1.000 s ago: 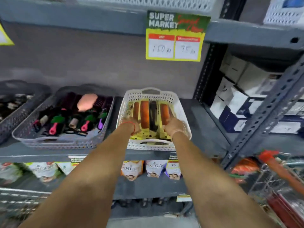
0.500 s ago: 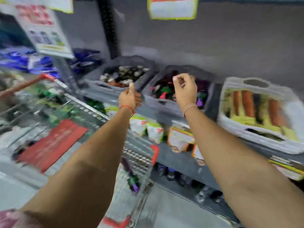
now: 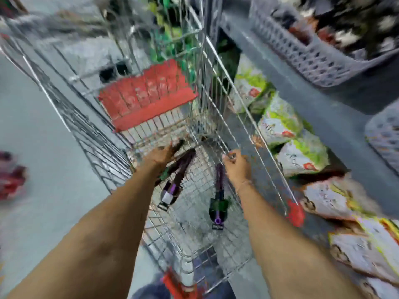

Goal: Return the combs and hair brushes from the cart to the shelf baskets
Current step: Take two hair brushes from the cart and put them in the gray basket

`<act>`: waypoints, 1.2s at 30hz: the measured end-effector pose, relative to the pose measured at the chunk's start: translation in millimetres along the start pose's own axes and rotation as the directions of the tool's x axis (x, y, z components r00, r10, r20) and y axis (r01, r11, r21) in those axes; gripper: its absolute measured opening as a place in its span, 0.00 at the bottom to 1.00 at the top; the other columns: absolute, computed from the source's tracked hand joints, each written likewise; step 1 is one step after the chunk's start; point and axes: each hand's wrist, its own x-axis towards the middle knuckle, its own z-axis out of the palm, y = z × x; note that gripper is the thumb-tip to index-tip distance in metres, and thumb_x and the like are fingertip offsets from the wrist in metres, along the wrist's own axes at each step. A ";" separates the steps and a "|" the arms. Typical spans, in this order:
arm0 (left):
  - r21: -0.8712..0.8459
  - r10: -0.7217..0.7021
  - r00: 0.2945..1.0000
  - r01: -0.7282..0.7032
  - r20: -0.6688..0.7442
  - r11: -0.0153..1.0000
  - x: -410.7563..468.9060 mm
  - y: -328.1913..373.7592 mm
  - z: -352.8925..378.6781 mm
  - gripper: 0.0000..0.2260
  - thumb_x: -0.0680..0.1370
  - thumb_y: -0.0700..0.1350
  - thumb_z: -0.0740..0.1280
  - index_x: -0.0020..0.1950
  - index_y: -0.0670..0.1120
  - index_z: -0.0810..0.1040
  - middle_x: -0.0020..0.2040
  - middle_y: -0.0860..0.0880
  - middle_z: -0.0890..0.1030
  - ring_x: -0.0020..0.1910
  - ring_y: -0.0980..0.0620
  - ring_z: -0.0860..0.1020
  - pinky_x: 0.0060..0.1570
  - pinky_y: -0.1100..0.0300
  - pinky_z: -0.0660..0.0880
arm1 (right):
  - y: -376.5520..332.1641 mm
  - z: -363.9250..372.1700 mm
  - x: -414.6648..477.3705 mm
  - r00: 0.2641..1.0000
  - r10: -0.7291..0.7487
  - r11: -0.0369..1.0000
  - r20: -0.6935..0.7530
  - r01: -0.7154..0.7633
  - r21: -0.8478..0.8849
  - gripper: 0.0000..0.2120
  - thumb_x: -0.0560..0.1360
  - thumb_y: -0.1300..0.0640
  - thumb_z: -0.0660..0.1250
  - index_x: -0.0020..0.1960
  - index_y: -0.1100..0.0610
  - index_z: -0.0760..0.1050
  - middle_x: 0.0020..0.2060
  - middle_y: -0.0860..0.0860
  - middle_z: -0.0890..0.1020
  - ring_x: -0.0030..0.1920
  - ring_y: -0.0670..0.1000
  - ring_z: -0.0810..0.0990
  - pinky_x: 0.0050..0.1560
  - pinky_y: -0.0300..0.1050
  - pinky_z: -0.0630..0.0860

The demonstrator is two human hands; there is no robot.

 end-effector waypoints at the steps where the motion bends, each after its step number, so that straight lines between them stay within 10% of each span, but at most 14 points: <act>1: 0.088 -0.030 1.000 0.030 -0.002 0.996 7.4 -7.3 6.1 0.31 0.79 0.60 0.52 0.63 0.35 0.75 0.64 0.34 0.76 0.63 0.36 0.75 0.62 0.50 0.73 | 11.0 10.6 6.9 0.995 0.061 0.996 0.078 -0.056 -0.069 0.15 0.74 0.48 0.64 0.56 0.57 0.71 0.46 0.54 0.78 0.44 0.56 0.77 0.37 0.45 0.74; 5: 0.498 -0.143 0.988 0.095 0.059 0.862 36.3 -28.1 40.7 0.22 0.78 0.52 0.60 0.66 0.38 0.72 0.62 0.39 0.78 0.56 0.42 0.77 0.56 0.55 0.74 | 61.6 52.4 25.7 0.938 0.275 0.925 0.211 -0.198 -0.324 0.27 0.71 0.49 0.70 0.64 0.60 0.69 0.60 0.60 0.75 0.58 0.59 0.76 0.57 0.50 0.75; 10: 0.430 -0.287 0.957 0.243 0.041 0.870 57.3 -82.9 88.5 0.32 0.68 0.50 0.74 0.67 0.39 0.66 0.65 0.40 0.74 0.63 0.40 0.74 0.62 0.52 0.74 | 96.0 93.0 14.3 0.856 0.454 0.886 0.249 -0.402 -0.233 0.56 0.55 0.40 0.78 0.73 0.59 0.53 0.70 0.64 0.60 0.70 0.65 0.61 0.70 0.59 0.64; 16: 0.444 -0.130 0.985 0.168 -0.114 0.880 45.1 -102.6 108.2 0.29 0.69 0.42 0.70 0.68 0.43 0.65 0.64 0.39 0.71 0.63 0.39 0.72 0.60 0.51 0.73 | 99.1 95.6 16.4 0.915 0.395 0.883 0.082 -0.353 -0.309 0.44 0.64 0.57 0.76 0.71 0.60 0.55 0.67 0.62 0.65 0.65 0.62 0.69 0.59 0.51 0.73; 18: 0.008 -0.232 0.972 0.232 -0.033 0.973 45.2 -99.1 101.4 0.20 0.66 0.40 0.70 0.57 0.41 0.75 0.49 0.39 0.79 0.49 0.42 0.78 0.47 0.57 0.78 | 94.3 86.4 16.9 0.919 0.383 0.909 0.089 -0.358 -0.215 0.39 0.62 0.59 0.76 0.68 0.60 0.61 0.61 0.61 0.71 0.60 0.61 0.74 0.53 0.47 0.75; 21: -0.407 -0.356 0.897 0.438 0.263 0.802 42.7 -96.2 94.7 0.09 0.69 0.32 0.64 0.48 0.39 0.78 0.42 0.41 0.77 0.37 0.45 0.75 0.27 0.67 0.76 | 87.1 71.7 16.9 0.949 0.309 0.949 0.066 -0.302 -0.093 0.40 0.61 0.60 0.77 0.69 0.57 0.62 0.63 0.59 0.68 0.58 0.58 0.74 0.57 0.49 0.74; 27: -0.344 -0.401 0.879 0.472 0.260 0.812 47.3 -104.8 97.0 0.05 0.72 0.29 0.65 0.43 0.37 0.77 0.53 0.38 0.76 0.50 0.45 0.73 0.61 0.46 0.73 | 94.5 73.8 23.2 0.933 0.328 0.945 0.151 -0.323 -0.056 0.36 0.65 0.62 0.75 0.69 0.52 0.65 0.67 0.58 0.66 0.66 0.61 0.70 0.63 0.63 0.72; 36: -0.354 -0.344 0.873 0.460 0.346 0.814 48.4 -97.5 102.0 0.23 0.73 0.33 0.69 0.67 0.36 0.71 0.64 0.38 0.77 0.60 0.42 0.76 0.57 0.52 0.74 | 95.4 67.5 22.1 0.862 0.400 0.899 0.311 -0.436 0.050 0.20 0.69 0.64 0.71 0.59 0.62 0.72 0.55 0.55 0.78 0.47 0.53 0.74 0.50 0.42 0.72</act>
